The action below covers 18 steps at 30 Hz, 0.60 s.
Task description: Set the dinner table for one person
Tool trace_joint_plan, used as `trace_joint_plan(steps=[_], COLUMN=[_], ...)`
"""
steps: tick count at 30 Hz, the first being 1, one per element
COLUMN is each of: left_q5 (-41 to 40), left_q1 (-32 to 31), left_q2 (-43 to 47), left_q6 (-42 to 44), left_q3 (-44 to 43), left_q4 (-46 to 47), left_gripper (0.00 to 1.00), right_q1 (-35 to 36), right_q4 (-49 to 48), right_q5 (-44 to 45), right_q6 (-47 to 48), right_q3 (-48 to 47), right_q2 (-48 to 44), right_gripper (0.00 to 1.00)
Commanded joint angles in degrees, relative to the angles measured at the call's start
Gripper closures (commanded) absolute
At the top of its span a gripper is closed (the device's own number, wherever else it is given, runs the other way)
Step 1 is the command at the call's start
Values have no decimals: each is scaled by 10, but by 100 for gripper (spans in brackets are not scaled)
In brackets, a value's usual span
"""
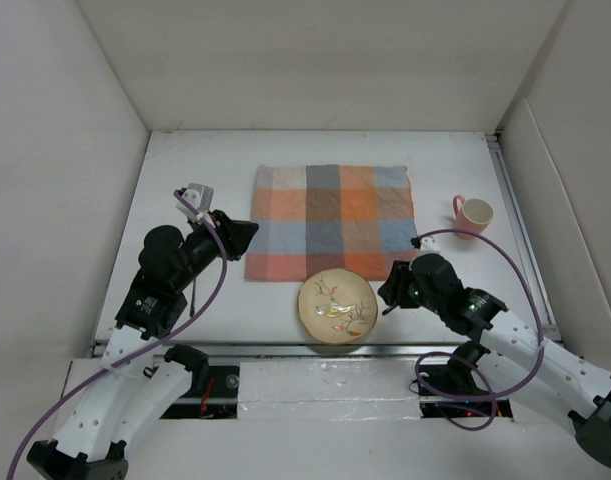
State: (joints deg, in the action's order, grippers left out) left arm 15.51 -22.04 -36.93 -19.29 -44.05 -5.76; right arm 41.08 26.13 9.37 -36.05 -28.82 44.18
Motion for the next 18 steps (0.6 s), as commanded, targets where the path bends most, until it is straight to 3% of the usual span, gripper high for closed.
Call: trace_joint_plan(steps=[1, 5, 11, 18], left_q5=[-3, -3, -3, -5], left_q1=[-1, -1, -1, -1], left_q2=[12, 10, 9, 8], left_q6=[6, 6, 4, 4], left_q3=[4, 5, 7, 8], left_q4=[28, 29, 31, 31], left_gripper=[82, 78, 71, 71], right_q1=[-22, -43, -70, -94], right_q4=[-79, -130, -184, -276], right_q5=[-42, -128, -157, -211], right_q6=[-17, -12, -10, -1], right_q3=[11, 57, 82, 98], right_q2=[-14, 1, 41, 111], right_gripper=[51, 49, 49, 49])
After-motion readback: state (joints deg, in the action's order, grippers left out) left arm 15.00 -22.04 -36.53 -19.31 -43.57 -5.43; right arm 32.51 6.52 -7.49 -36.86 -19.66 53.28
